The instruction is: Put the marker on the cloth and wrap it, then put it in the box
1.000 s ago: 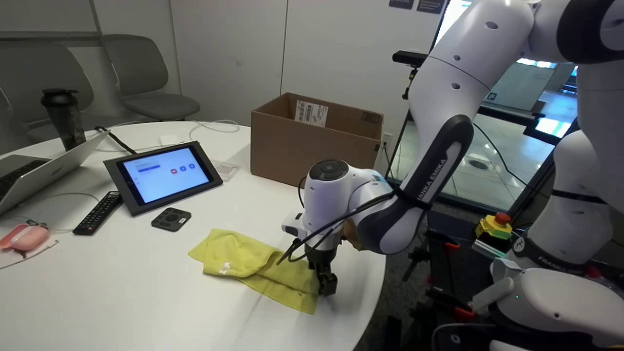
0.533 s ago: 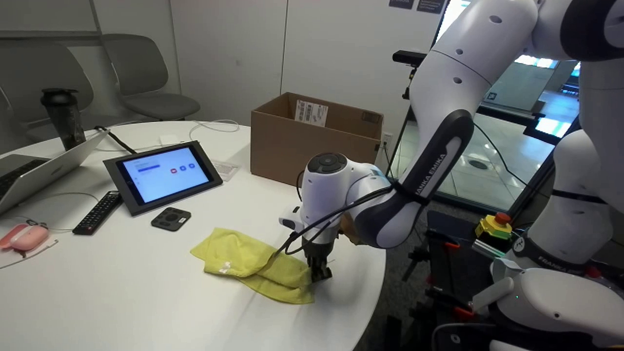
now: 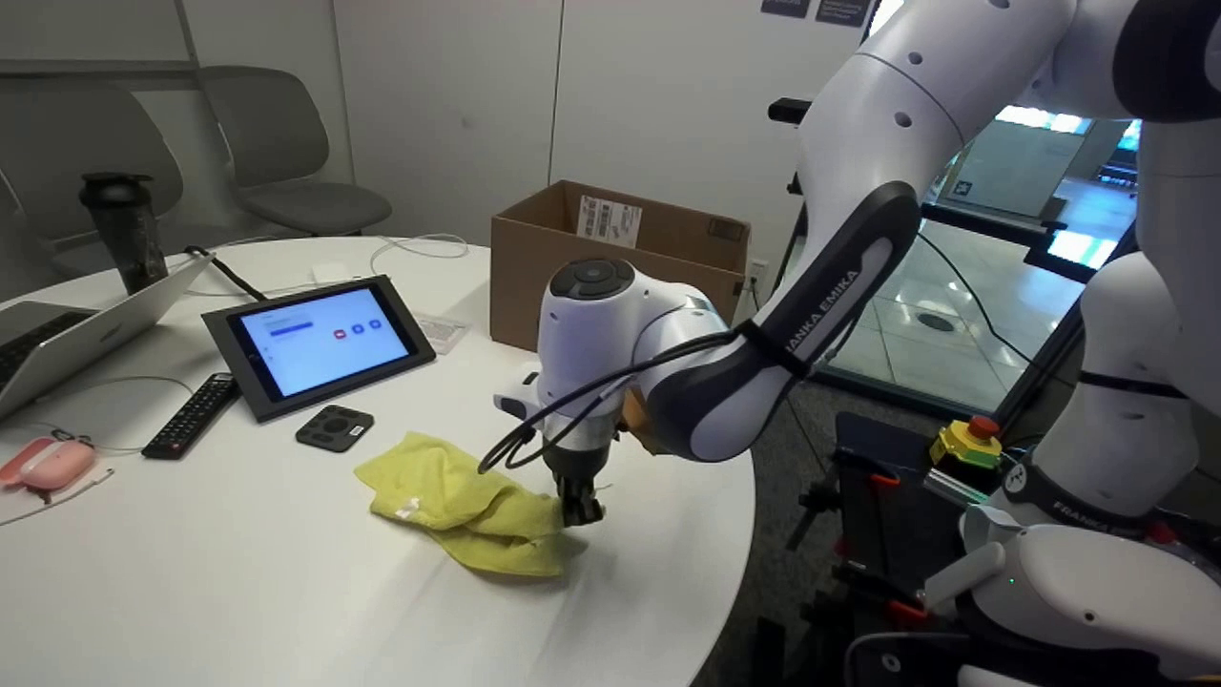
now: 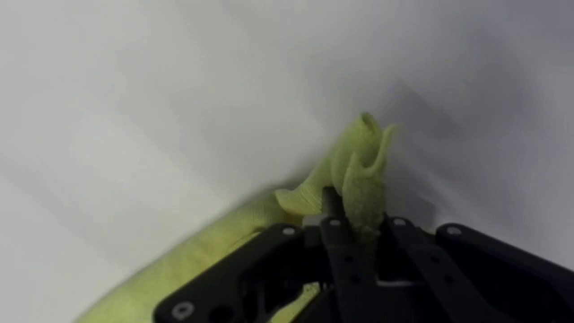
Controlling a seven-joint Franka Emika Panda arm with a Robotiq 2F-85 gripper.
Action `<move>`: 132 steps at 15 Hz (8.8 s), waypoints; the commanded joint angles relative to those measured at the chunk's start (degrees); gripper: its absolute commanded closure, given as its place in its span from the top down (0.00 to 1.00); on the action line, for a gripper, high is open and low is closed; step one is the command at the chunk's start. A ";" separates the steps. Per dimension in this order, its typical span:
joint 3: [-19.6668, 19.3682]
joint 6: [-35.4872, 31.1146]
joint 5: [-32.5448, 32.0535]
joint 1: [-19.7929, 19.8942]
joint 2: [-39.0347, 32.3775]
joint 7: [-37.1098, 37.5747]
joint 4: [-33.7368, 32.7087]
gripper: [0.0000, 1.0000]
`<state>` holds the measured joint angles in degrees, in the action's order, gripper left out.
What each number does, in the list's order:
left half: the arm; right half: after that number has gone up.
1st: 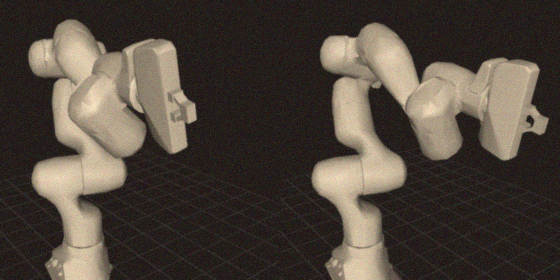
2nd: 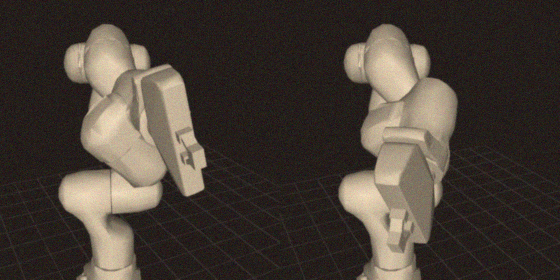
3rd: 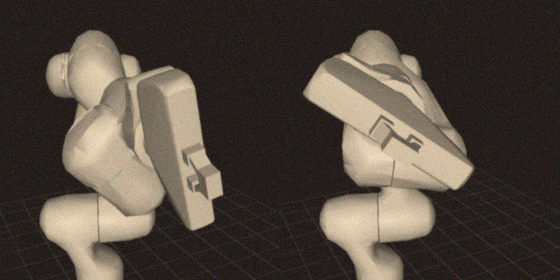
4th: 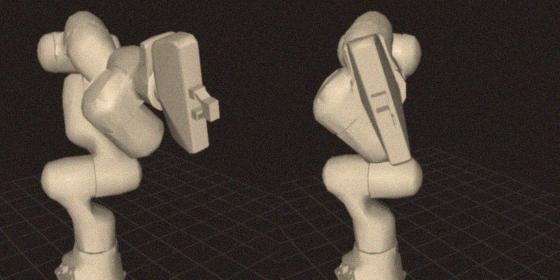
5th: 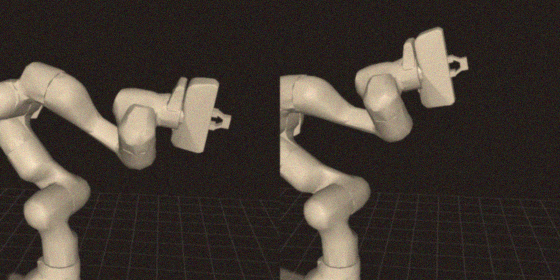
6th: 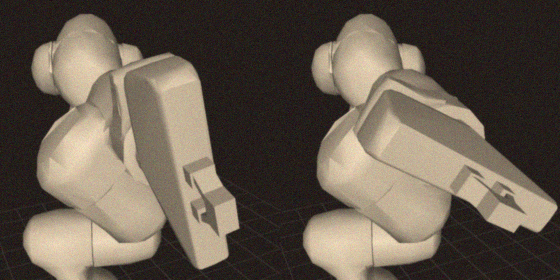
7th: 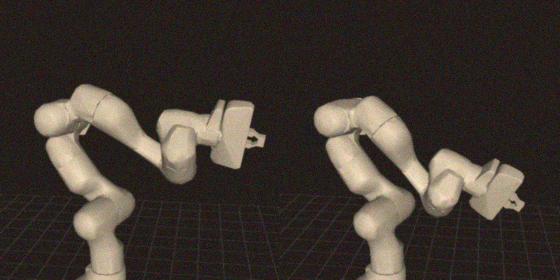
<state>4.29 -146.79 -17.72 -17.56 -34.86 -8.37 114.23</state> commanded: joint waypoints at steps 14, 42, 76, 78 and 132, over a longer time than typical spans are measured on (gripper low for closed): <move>-5.05 14.55 -6.15 -4.07 -25.11 2.22 -43.03 0.07; -0.01 12.60 -10.23 -0.37 -2.36 -6.51 -19.80 0.08; -2.88 43.99 -1.06 -3.03 -38.41 6.06 -83.51 1.00; -2.41 44.30 -0.85 -2.60 -37.75 6.09 -83.23 1.00; -5.75 35.92 0.91 6.46 -29.48 11.98 -70.83 0.03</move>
<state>0.66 -112.37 -15.43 -10.73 -71.08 -1.03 38.24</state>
